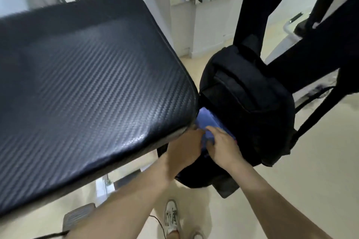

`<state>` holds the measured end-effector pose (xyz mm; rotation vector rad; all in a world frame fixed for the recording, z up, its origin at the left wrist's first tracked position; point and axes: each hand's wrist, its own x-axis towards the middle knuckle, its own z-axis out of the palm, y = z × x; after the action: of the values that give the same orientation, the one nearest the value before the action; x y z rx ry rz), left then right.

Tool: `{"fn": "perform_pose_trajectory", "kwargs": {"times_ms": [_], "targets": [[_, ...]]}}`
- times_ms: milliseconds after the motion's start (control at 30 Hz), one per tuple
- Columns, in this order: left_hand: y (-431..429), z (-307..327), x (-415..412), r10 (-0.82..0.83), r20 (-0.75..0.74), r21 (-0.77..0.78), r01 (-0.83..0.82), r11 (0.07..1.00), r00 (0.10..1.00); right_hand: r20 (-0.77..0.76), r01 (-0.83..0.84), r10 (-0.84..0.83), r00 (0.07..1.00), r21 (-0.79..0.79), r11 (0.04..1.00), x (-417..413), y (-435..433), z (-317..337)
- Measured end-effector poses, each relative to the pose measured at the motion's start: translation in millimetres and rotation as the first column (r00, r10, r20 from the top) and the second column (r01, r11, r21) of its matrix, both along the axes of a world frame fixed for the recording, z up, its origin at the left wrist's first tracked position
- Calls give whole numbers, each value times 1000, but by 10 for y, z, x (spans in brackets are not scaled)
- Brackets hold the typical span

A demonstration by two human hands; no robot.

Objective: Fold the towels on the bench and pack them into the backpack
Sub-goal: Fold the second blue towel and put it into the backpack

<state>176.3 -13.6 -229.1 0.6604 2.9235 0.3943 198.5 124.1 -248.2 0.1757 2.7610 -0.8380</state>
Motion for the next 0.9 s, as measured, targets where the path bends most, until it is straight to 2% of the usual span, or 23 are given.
{"fn": "perform_pose_trajectory", "kwargs": {"times_ms": [33,100,167,233,367,467,600,700,900], "targets": [[6,122,94,-25,59,41,22,999,998,-79,17,-23,997,-77,997,44,-3,161],[-13,502,314,-1,-9,112,2,994,1000,-152,37,-67,986,-195,980,141,-24,494],[-52,831,531,9,-54,254,5,967,999,-209,57,-120,971,-286,956,253,-47,829],[-119,1132,771,2,-80,343,26,939,997,-236,18,-103,966,-338,941,400,-75,1171],[-316,1687,1141,88,-221,469,27,883,971,-395,-89,-62,916,-352,932,597,-180,1762],[-567,2017,1232,232,-315,552,-21,834,920,-502,-135,-38,864,-304,943,588,-317,2148],[-963,2474,1110,382,-335,629,-98,772,861,-604,-195,13,797,-237,952,446,-571,2672],[-1259,2694,784,445,-309,593,-195,781,841,-570,-283,119,813,-207,937,150,-835,2953],[-1929,2743,-218,552,-225,462,-410,786,803,-390,-407,323,862,-155,900,-765,-1574,3114]]}}
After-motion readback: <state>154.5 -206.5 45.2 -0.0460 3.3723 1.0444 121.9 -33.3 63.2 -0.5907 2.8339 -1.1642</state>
